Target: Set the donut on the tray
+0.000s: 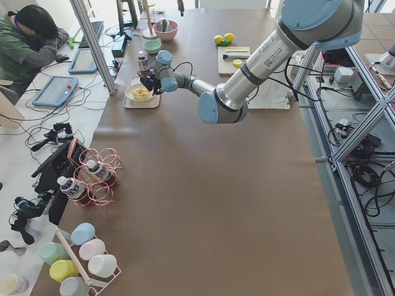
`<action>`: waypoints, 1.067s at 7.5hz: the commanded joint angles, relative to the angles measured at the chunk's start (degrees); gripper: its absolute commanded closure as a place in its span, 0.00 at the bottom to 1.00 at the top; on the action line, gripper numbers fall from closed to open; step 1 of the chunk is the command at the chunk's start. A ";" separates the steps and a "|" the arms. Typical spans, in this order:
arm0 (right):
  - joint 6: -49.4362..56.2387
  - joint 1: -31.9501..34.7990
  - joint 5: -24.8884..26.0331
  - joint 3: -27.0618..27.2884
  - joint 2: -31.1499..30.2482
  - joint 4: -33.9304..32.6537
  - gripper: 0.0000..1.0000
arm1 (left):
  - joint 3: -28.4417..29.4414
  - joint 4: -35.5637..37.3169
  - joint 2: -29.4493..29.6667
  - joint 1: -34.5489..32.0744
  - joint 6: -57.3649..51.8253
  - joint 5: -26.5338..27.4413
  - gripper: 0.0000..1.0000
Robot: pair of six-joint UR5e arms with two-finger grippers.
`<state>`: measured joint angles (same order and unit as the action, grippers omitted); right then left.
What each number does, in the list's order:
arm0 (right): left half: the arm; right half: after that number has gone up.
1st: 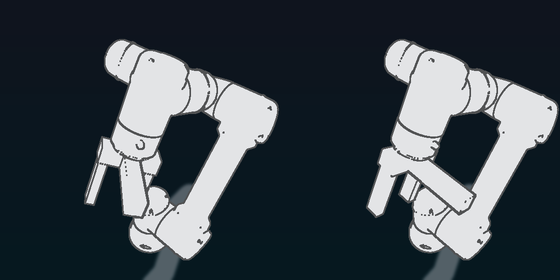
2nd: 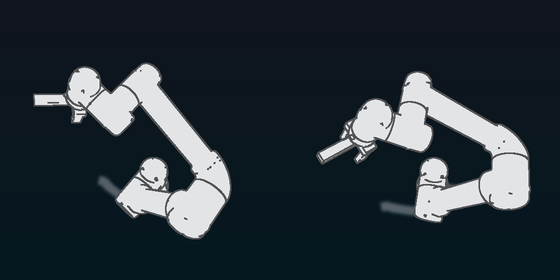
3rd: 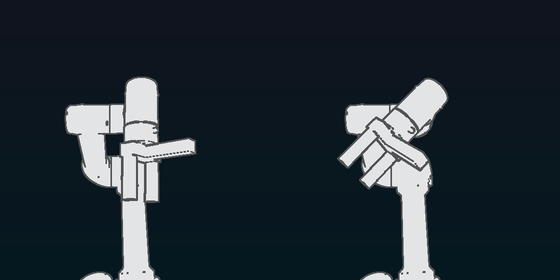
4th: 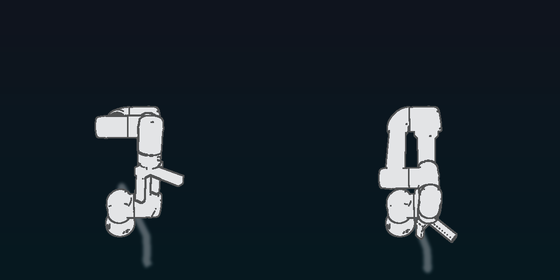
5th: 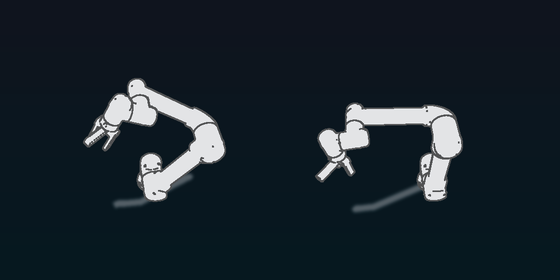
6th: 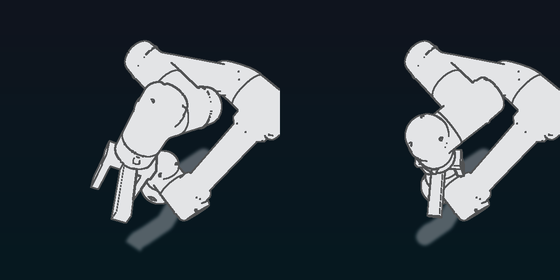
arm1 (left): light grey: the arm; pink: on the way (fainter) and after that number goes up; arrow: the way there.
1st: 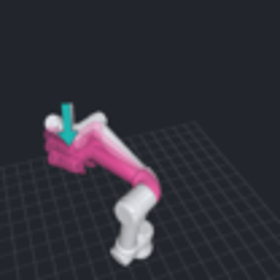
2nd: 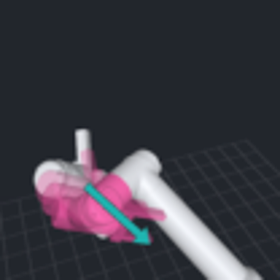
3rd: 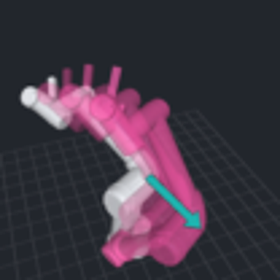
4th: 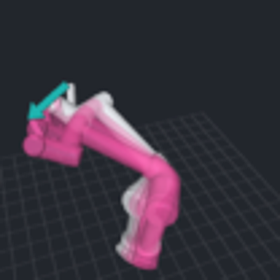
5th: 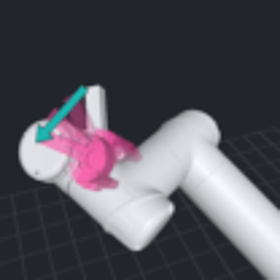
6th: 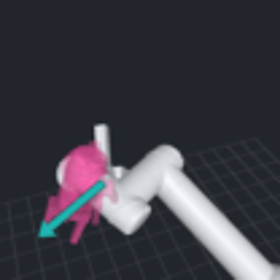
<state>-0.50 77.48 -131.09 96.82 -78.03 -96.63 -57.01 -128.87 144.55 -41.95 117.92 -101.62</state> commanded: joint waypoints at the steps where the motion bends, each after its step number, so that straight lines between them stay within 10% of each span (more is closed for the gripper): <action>1: 3.58 2.41 0.31 -2.24 -1.59 -0.05 0.00 | -10.95 0.72 -8.43 -1.02 -9.34 -3.55 0.01; 3: 3.66 4.25 1.01 -2.68 -3.69 0.04 0.00 | -27.98 10.42 -21.61 -8.45 -22.13 -18.03 0.01; 5: 3.75 5.75 1.89 -2.69 -6.94 0.04 0.00 | -42.85 24.03 -36.71 -13.30 -52.38 -20.19 0.01; 8: 4.36 8.12 2.24 -2.69 -9.32 0.04 0.00 | -42.77 32.87 -48.45 -32.34 -93.80 -26.50 0.01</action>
<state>3.28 84.19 -129.18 94.09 -85.92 -96.59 -100.49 -100.50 102.72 -63.52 47.95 -124.47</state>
